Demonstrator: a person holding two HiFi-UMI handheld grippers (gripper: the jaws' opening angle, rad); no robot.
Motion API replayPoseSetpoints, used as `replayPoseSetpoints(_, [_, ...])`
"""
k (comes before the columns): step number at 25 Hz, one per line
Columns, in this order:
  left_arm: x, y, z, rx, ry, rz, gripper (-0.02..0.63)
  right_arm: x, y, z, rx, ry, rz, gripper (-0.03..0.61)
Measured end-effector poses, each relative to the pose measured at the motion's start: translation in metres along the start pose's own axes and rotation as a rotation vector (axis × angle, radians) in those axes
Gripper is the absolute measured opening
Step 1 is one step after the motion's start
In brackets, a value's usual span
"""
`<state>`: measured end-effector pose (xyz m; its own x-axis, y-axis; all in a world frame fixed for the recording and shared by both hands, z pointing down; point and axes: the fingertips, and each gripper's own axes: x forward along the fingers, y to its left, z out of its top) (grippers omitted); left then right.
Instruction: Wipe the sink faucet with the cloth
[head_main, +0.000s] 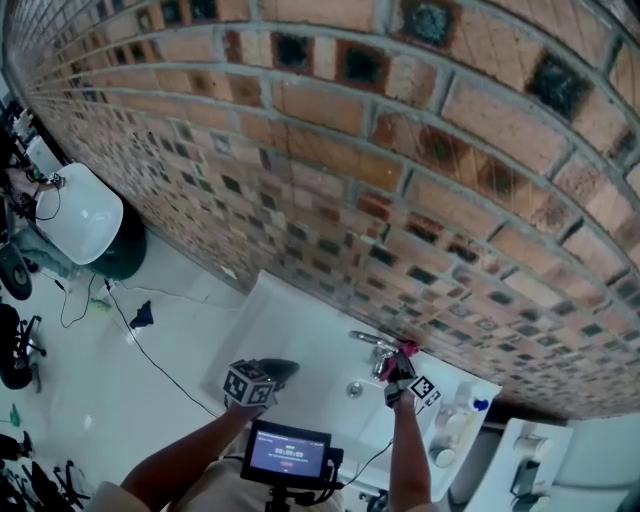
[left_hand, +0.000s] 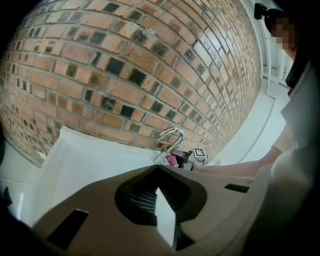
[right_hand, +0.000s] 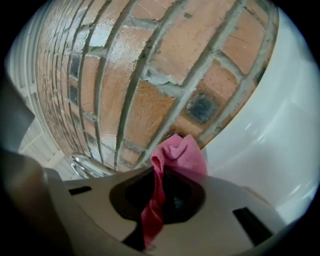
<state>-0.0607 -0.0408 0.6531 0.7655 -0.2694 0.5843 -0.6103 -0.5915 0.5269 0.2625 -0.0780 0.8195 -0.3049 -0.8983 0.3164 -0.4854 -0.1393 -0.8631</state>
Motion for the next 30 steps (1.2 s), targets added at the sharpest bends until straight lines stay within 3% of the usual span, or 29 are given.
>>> replayPoseSetpoints(5, [0.0, 0.001, 0.0, -0.001, 0.0, 0.004, 0.0, 0.012, 0.005, 0.003, -0.133, 0.049, -0.04, 0.044])
replayPoseSetpoints(8, [-0.001, 0.002, 0.001, -0.004, -0.005, 0.004, 0.0, 0.012, 0.012, 0.005, -0.165, 0.056, 0.02, 0.048])
replayPoseSetpoints(13, [-0.004, 0.006, -0.002, -0.006, 0.003, 0.013, 0.0, 0.007, 0.043, 0.007, 0.124, 0.022, 0.337, 0.104])
replayPoseSetpoints(17, [-0.005, 0.009, -0.006, -0.01, 0.011, 0.019, 0.0, 0.002, 0.048, 0.026, 0.154, -0.029, 0.429, 0.104])
replayPoseSetpoints(23, [-0.006, 0.011, -0.007, -0.014, 0.018, 0.025, 0.0, -0.001, 0.049, 0.031, 0.079, -0.048, 0.393, 0.123])
replayPoseSetpoints(26, [-0.005, 0.013, -0.008, -0.013, 0.025, 0.025, 0.0, 0.0, 0.047, 0.033, 0.01, -0.043, 0.301, 0.129])
replayPoseSetpoints(30, [-0.002, 0.014, -0.014, -0.017, 0.04, 0.021, 0.0, 0.004, 0.031, 0.027, 0.011, -0.004, 0.137, 0.047])
